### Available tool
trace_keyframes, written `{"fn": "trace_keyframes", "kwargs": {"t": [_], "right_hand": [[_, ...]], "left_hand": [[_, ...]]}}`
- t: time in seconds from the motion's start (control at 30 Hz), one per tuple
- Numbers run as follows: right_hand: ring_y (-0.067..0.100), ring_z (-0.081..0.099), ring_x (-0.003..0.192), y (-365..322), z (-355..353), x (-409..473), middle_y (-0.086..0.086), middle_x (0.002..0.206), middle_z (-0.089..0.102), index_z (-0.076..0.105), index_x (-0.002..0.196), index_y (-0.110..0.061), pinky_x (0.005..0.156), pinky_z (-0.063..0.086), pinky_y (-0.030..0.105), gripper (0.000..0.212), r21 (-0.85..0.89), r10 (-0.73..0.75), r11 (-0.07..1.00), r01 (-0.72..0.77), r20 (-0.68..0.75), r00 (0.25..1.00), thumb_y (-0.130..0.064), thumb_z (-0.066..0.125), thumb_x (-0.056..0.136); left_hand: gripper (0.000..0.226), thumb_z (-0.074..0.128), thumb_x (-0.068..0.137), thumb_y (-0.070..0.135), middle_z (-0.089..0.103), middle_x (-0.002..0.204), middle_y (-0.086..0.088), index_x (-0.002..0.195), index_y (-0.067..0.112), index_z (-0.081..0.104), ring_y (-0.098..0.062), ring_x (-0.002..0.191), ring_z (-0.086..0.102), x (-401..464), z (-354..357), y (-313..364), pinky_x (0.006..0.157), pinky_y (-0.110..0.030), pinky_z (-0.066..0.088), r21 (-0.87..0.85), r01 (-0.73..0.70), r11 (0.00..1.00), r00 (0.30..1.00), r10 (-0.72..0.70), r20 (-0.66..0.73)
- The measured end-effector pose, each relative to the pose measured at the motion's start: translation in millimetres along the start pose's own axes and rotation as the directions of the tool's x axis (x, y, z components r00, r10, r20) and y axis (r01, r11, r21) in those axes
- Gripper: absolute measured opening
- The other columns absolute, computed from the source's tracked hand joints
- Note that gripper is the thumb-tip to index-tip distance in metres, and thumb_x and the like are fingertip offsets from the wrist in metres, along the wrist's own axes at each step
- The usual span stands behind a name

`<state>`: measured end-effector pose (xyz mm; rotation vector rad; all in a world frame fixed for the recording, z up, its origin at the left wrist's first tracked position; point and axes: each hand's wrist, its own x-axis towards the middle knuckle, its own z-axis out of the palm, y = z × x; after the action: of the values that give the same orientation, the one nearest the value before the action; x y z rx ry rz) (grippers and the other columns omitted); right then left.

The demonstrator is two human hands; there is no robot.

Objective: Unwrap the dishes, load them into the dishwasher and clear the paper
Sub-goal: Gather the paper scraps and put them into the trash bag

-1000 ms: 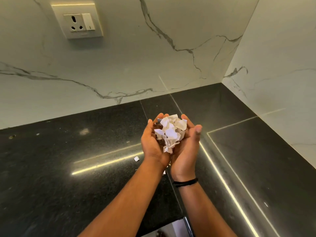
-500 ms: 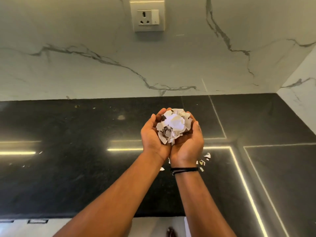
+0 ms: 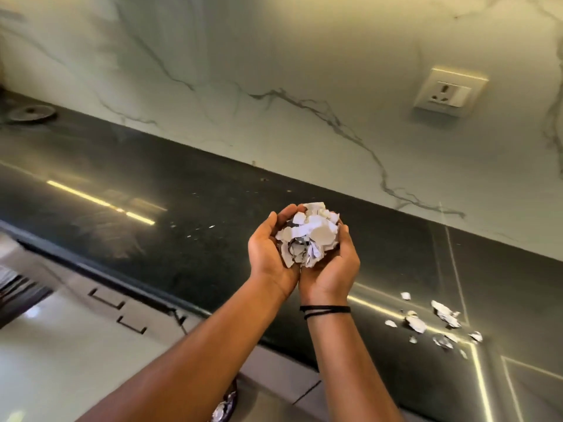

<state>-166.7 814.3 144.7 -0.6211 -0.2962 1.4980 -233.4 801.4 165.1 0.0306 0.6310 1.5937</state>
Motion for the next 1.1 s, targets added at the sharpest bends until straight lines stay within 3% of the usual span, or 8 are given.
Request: {"fn": "trace_keyframes", "kwargs": {"t": [0.17, 0.33, 0.47, 0.6, 0.7, 0.87, 0.97, 1.1], "right_hand": [[0.034, 0.06, 0.117, 79.7, 32.8, -33.0, 0.02, 0.124, 0.063, 0.062, 0.127, -0.004, 0.111, 0.043, 0.046, 0.042, 0.075, 0.172, 0.982, -0.174, 0.028, 0.985, -0.033, 0.047, 0.1], [0.04, 0.044, 0.14, 162.8, 18.3, -53.1, 0.024, 0.149, 0.047, 0.046, 0.147, 0.001, 0.119, 0.031, 0.052, 0.081, 0.099, 0.34, 0.935, -0.342, 0.031, 0.94, -0.035, 0.069, 0.078], [0.039, 0.054, 0.125, 213.4, -21.2, -65.9, 0.02, 0.127, 0.061, 0.063, 0.124, -0.005, 0.117, 0.034, 0.051, 0.042, 0.019, 0.447, 0.895, -0.447, -0.044, 0.894, -0.03, 0.055, 0.091], [0.038, 0.056, 0.119, 256.1, -76.3, -75.5, 0.02, 0.126, 0.06, 0.059, 0.127, -0.006, 0.116, 0.036, 0.049, 0.049, -0.016, 0.552, 0.829, -0.558, -0.134, 0.823, -0.027, 0.063, 0.083], [0.039, 0.056, 0.123, 293.8, -121.7, -85.4, 0.022, 0.129, 0.06, 0.062, 0.125, -0.004, 0.116, 0.036, 0.051, 0.059, 0.007, 0.618, 0.777, -0.629, -0.199, 0.761, -0.025, 0.07, 0.07], [0.039, 0.052, 0.128, 355.4, -216.8, -88.5, 0.021, 0.135, 0.056, 0.054, 0.137, -0.002, 0.117, 0.034, 0.05, 0.058, -0.048, 0.679, 0.685, -0.727, -0.321, 0.66, -0.028, 0.06, 0.085], [0.039, 0.051, 0.134, 394.4, -264.7, -84.8, 0.02, 0.145, 0.053, 0.049, 0.145, -0.003, 0.114, 0.04, 0.049, 0.074, -0.154, 0.636, 0.646, -0.748, -0.433, 0.639, -0.029, 0.067, 0.079], [0.029, 0.073, 0.093, 437.9, -336.4, -59.3, 0.018, 0.101, 0.075, 0.065, 0.118, -0.001, 0.078, 0.058, 0.036, 0.042, -0.22, 0.632, 0.537, -0.814, -0.535, 0.561, -0.024, 0.038, 0.095]], "left_hand": [[0.038, 0.044, 0.104, 0.031, 0.07, 0.123, -0.019, 0.104, 0.006, 0.073, -0.039, 0.116, 0.066, -6.7, -71.1, 69.4, 0.105, -0.054, 0.049, -0.086, -0.067, 0.994, 0.996, 0.062, -0.066], [0.034, 0.051, 0.099, 0.03, 0.072, 0.108, -0.016, 0.093, 0.005, 0.074, -0.037, 0.107, 0.067, -6.9, -152.2, 101.0, 0.107, -0.053, 0.047, -0.157, -0.089, 0.984, 0.982, 0.061, -0.178], [0.034, 0.052, 0.098, 0.03, 0.074, 0.096, -0.014, 0.087, 0.007, 0.074, -0.034, 0.092, 0.069, -4.7, -224.3, 97.5, 0.108, -0.051, 0.046, -0.224, -0.076, 0.972, 0.959, 0.01, -0.283], [0.033, 0.053, 0.096, 0.03, 0.07, 0.097, -0.017, 0.086, 0.006, 0.072, -0.037, 0.1, 0.064, -6.5, -294.8, 75.0, 0.112, -0.053, 0.04, -0.282, -0.071, 0.957, 0.91, -0.054, -0.412], [0.037, 0.053, 0.095, 0.031, 0.072, 0.088, -0.014, 0.077, 0.007, 0.074, -0.032, 0.088, 0.067, -7.2, -353.8, 54.6, 0.102, -0.046, 0.048, -0.304, -0.076, 0.949, 0.862, -0.091, -0.499], [0.044, 0.049, 0.099, 0.029, 0.073, 0.083, -0.012, 0.071, 0.008, 0.076, -0.027, 0.075, 0.071, 2.2, -448.0, 16.8, 0.08, -0.037, 0.054, -0.301, -0.074, 0.951, 0.779, -0.133, -0.613], [0.034, 0.052, 0.098, 0.029, 0.071, 0.096, -0.015, 0.082, 0.006, 0.071, -0.032, 0.09, 0.07, 14.7, -499.7, -10.7, 0.092, -0.041, 0.054, -0.346, -0.11, 0.932, 0.7, -0.174, -0.692], [0.041, 0.056, 0.093, 0.034, 0.063, 0.131, -0.024, 0.114, 0.0, 0.066, -0.043, 0.123, 0.059, 49.5, -555.0, -58.4, 0.11, -0.057, 0.041, -0.389, -0.143, 0.91, 0.603, -0.232, -0.764]]}}
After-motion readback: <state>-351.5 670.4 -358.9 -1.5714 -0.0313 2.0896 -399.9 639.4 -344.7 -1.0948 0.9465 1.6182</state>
